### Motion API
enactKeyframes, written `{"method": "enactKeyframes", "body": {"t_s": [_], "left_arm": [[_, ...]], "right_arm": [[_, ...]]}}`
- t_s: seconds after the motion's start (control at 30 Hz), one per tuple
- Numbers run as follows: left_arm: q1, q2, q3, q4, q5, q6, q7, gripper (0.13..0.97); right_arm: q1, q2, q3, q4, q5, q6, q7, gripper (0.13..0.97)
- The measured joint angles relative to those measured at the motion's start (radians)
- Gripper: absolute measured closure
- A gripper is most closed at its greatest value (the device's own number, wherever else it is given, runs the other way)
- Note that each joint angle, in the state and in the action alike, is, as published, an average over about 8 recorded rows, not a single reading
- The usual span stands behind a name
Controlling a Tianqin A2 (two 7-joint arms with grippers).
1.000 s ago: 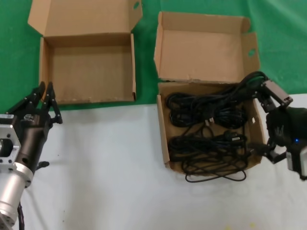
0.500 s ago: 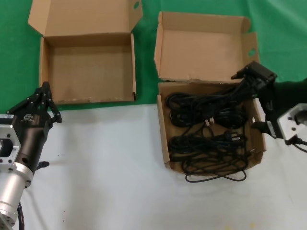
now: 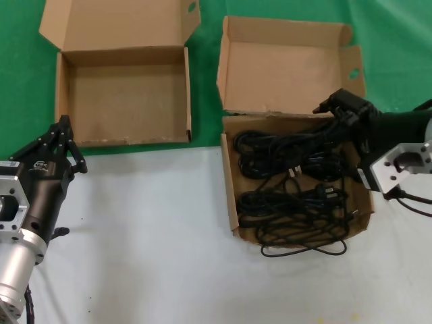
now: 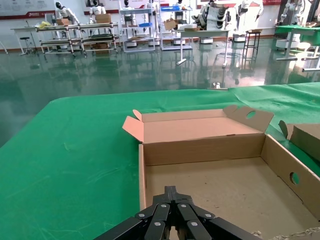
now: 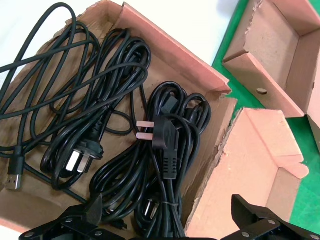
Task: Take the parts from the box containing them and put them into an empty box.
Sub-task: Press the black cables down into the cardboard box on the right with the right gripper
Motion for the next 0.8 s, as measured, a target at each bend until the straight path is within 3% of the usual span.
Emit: {"method": "enactKeyframes", "body": {"t_s": [0.3, 0.43, 0.8], "left_arm": [[0.0, 0.0, 0.0, 0.0, 0.0, 0.0, 0.0, 0.952], [0.0, 0.0, 0.0, 0.0, 0.0, 0.0, 0.0, 0.952], [0.0, 0.0, 0.0, 0.0, 0.0, 0.0, 0.0, 0.952]], "right_arm": [[0.008, -0.025, -0.012, -0.039, -0.011, 0.005, -0.015, 0.262], [0.011, -0.033, -0.015, -0.055, -0.013, 0.01, -0.023, 0.262], [0.022, -0.05, -0.018, -0.093, -0.021, 0.025, -0.036, 0.479]]}}
